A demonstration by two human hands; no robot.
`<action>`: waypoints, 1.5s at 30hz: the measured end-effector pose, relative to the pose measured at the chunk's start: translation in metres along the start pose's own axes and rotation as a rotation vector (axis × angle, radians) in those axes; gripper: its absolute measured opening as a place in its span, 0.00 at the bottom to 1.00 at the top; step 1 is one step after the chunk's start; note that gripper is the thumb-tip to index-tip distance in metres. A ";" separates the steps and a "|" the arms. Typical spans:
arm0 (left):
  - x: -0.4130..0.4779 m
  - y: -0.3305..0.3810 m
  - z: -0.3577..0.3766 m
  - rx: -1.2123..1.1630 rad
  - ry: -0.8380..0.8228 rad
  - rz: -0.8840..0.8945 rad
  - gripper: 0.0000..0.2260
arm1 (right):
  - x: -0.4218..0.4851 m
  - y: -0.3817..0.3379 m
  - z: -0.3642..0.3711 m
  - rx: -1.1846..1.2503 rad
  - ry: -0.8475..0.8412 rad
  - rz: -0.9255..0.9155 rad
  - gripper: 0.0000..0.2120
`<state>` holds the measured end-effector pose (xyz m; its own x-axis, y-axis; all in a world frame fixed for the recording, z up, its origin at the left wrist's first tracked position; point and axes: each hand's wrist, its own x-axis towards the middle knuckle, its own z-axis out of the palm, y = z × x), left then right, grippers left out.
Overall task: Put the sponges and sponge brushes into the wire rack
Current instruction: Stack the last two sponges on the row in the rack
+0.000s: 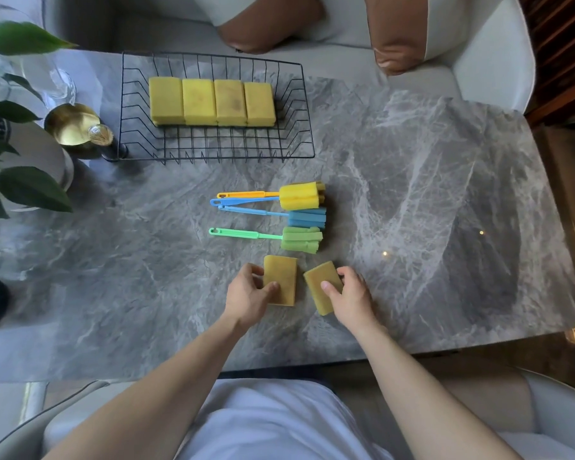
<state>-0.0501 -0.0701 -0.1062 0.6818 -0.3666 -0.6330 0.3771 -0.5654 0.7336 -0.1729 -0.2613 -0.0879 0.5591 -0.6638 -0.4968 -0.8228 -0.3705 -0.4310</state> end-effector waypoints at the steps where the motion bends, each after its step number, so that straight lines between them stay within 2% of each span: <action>1: -0.002 0.001 -0.003 -0.024 0.004 -0.001 0.15 | 0.000 0.000 0.001 0.061 -0.018 0.031 0.16; 6: -0.014 0.005 -0.023 -0.112 0.038 0.052 0.10 | -0.008 -0.008 0.001 0.239 -0.045 0.085 0.11; 14: -0.017 0.026 -0.074 -0.279 0.197 0.096 0.10 | -0.024 -0.063 -0.018 0.359 -0.043 -0.125 0.09; 23: 0.031 0.098 -0.118 -0.379 0.282 0.187 0.09 | 0.038 -0.173 -0.048 0.549 0.054 -0.314 0.09; 30: 0.084 0.153 -0.153 -0.401 0.363 0.179 0.08 | 0.106 -0.243 -0.055 0.536 0.085 -0.330 0.07; 36: 0.147 0.196 -0.188 -0.428 0.375 0.153 0.09 | 0.161 -0.300 -0.050 0.465 0.064 -0.327 0.13; 41: 0.202 0.211 -0.224 -0.325 0.428 0.121 0.15 | 0.202 -0.341 -0.033 0.447 0.036 -0.293 0.14; 45: 0.233 0.211 -0.251 -0.244 0.456 0.066 0.15 | 0.227 -0.369 -0.011 0.427 -0.001 -0.260 0.15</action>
<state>0.3454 -0.0897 -0.0367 0.8923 -0.0061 -0.4515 0.4222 -0.3429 0.8391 0.2563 -0.2824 -0.0328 0.7406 -0.5839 -0.3325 -0.5410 -0.2246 -0.8105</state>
